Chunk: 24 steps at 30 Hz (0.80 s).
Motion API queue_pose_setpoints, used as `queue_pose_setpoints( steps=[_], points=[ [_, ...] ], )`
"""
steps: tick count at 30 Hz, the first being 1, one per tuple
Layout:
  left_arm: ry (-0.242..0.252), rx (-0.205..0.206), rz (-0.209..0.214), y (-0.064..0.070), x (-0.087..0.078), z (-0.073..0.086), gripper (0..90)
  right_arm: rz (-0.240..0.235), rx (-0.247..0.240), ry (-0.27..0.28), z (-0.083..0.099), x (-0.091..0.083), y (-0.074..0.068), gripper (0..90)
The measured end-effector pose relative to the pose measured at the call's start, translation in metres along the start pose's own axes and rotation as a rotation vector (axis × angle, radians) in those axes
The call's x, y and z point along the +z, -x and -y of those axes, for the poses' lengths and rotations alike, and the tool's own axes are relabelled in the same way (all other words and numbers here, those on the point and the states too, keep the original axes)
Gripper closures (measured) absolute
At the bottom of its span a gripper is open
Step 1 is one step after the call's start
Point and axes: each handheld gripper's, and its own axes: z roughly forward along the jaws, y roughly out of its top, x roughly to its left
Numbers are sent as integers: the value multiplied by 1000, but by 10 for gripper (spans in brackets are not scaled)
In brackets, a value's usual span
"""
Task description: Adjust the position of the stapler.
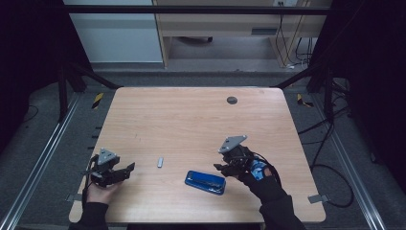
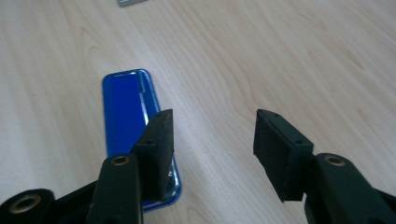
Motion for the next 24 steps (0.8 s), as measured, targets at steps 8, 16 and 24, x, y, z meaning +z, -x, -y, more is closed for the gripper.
queue_pose_setpoints(
  steps=[8,16,24],
  points=[
    [-6,8,2,0,0,0,329,-105,-22,-58,-13,9,-5,427],
    [-8,11,5,0,0,0,329,-144,-39,-108,-21,18,-11,426],
    [-8,7,9,0,0,0,330,-178,-48,-154,-21,33,-15,457]
  ],
)
